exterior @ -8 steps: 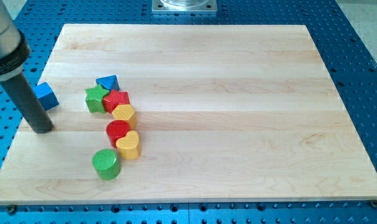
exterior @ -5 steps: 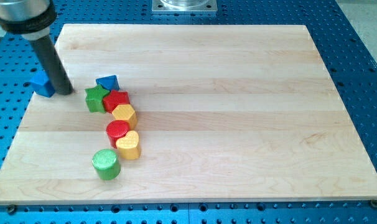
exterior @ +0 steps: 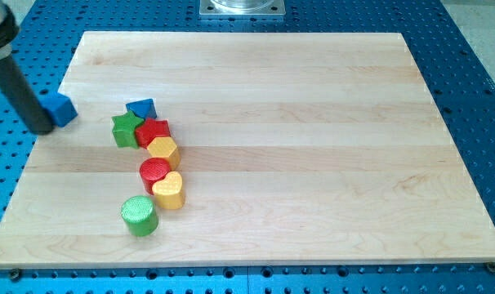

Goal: Move the cube to the top left of the board

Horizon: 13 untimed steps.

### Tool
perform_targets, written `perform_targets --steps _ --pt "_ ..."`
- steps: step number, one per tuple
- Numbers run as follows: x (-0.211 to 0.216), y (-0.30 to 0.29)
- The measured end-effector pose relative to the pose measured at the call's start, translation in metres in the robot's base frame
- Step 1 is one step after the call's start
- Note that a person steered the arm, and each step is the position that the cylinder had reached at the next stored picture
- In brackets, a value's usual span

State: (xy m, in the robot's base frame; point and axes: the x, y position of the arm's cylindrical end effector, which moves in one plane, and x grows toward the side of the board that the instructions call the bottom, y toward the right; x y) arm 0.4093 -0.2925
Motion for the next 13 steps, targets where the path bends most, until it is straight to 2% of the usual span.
perform_targets --steps 1,2,4,5,6,8,9,10,11,12,13 --pt "-0.041 0.019" --pt "-0.056 0.035" --pt "-0.034 0.049" --pt "-0.037 0.079" --pt "-0.056 0.104" --pt "-0.131 0.117" --pt "-0.068 0.117" --pt "-0.035 0.091" --pt "-0.054 0.083" --pt "-0.108 0.093" --pt "-0.141 0.095"
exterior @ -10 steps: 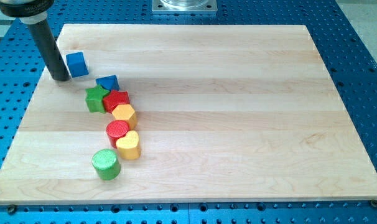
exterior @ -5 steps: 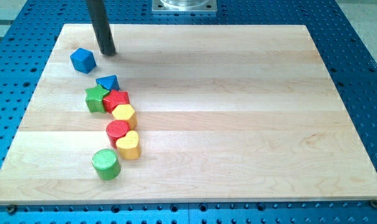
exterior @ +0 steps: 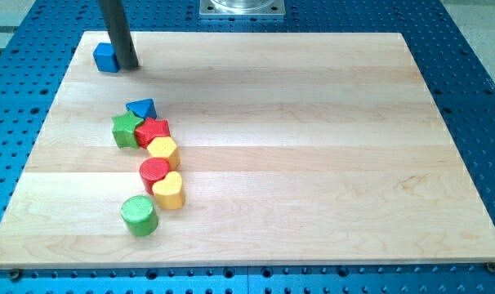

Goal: Move the cube to the top left of the board

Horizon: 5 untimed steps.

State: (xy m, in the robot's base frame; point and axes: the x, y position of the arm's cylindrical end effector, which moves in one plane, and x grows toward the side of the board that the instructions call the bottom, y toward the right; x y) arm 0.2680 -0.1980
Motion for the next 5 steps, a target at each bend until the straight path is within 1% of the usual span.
perform_targets --steps 1,2,3,4,5 --pt "0.068 -0.01" --pt "0.063 -0.033" --pt "0.02 -0.029" --pt "0.0 -0.024" --pt "-0.001 -0.024"
